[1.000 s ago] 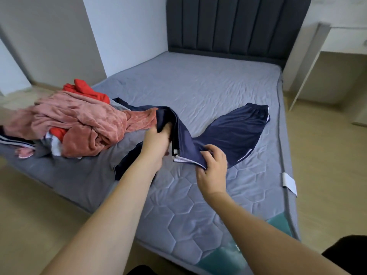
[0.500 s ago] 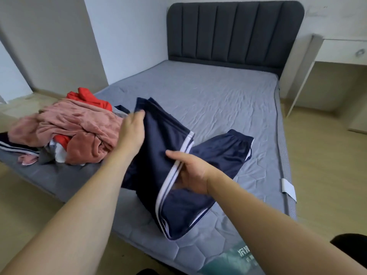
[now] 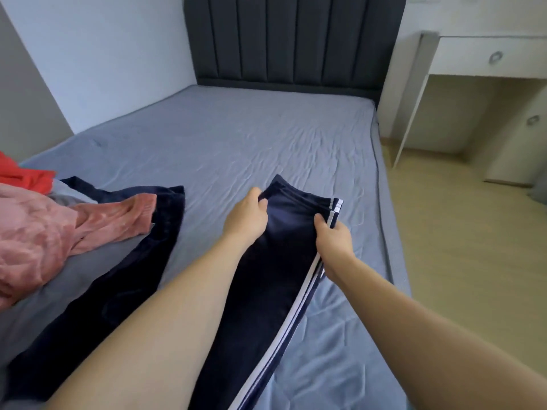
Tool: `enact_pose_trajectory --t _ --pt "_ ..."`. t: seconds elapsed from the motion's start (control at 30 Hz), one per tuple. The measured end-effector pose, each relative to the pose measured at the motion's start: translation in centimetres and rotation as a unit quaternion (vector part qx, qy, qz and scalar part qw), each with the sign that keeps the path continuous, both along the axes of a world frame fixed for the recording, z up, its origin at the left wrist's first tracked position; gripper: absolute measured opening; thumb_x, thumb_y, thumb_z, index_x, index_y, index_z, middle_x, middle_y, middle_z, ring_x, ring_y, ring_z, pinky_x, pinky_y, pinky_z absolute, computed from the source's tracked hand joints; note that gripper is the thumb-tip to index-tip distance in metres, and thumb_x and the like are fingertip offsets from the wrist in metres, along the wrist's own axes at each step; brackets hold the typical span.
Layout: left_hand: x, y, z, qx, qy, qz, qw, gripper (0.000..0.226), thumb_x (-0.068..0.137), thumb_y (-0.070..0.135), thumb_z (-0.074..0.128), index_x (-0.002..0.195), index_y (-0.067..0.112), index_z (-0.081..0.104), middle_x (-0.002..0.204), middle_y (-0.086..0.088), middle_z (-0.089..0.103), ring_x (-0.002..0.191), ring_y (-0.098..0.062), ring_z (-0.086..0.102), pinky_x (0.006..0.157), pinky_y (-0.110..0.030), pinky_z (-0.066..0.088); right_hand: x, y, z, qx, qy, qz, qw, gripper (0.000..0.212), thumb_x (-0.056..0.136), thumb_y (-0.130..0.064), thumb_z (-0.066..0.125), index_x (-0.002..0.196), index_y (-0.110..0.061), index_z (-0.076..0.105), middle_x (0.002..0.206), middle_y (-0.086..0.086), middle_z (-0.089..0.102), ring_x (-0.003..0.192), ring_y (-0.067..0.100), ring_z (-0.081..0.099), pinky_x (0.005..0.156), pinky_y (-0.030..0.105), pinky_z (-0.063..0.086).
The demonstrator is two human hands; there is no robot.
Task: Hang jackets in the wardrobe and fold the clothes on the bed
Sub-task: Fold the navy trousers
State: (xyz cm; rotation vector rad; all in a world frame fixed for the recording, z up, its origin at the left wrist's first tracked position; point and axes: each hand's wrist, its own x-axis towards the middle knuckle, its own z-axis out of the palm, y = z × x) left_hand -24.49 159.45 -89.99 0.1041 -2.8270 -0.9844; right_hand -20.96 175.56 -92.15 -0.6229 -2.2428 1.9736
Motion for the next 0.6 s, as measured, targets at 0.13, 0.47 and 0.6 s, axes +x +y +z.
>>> enact_pose_trajectory --t 0.13,0.47,0.6 --pt "-7.4 2.7 -8.3 -0.049 -0.062 -0.021 0.997 0.026 0.104 0.034 0.033 0.112 0.015 0.048 0.108 -0.007 0.062 0.089 -0.028 0.053 0.076 -0.037 0.043 -6.9 3.9 -7.1 0.19 -0.052 -0.032 0.98 0.045 0.097 -0.048 0.044 0.114 -0.01 0.061 0.118 0.014 0.057 0.115 0.037 0.051 0.101 0.044 0.04" --pt "-9.8 3.9 -17.3 -0.186 0.061 0.06 0.979 0.032 0.105 0.04 0.029 0.087 0.016 0.04 0.09 -0.013 0.066 0.088 -0.038 0.061 0.065 -0.036 0.03 -9.4 3.8 -15.5 0.266 0.016 -0.126 0.955 0.037 0.09 -0.046 0.055 0.107 -0.014 0.052 0.109 0.008 0.063 0.108 0.035 0.053 0.091 0.043 0.036" --pt "-9.8 3.8 -17.3 -0.172 0.057 0.058 0.982 0.035 0.104 0.042 0.029 0.086 0.015 0.043 0.093 -0.013 0.068 0.091 -0.038 0.06 0.067 -0.036 0.031 -9.6 3.8 -15.6 0.307 -0.018 -0.097 0.947 0.043 0.095 -0.05 0.046 0.113 -0.011 0.054 0.121 0.01 0.057 0.118 0.034 0.045 0.097 0.043 0.031"
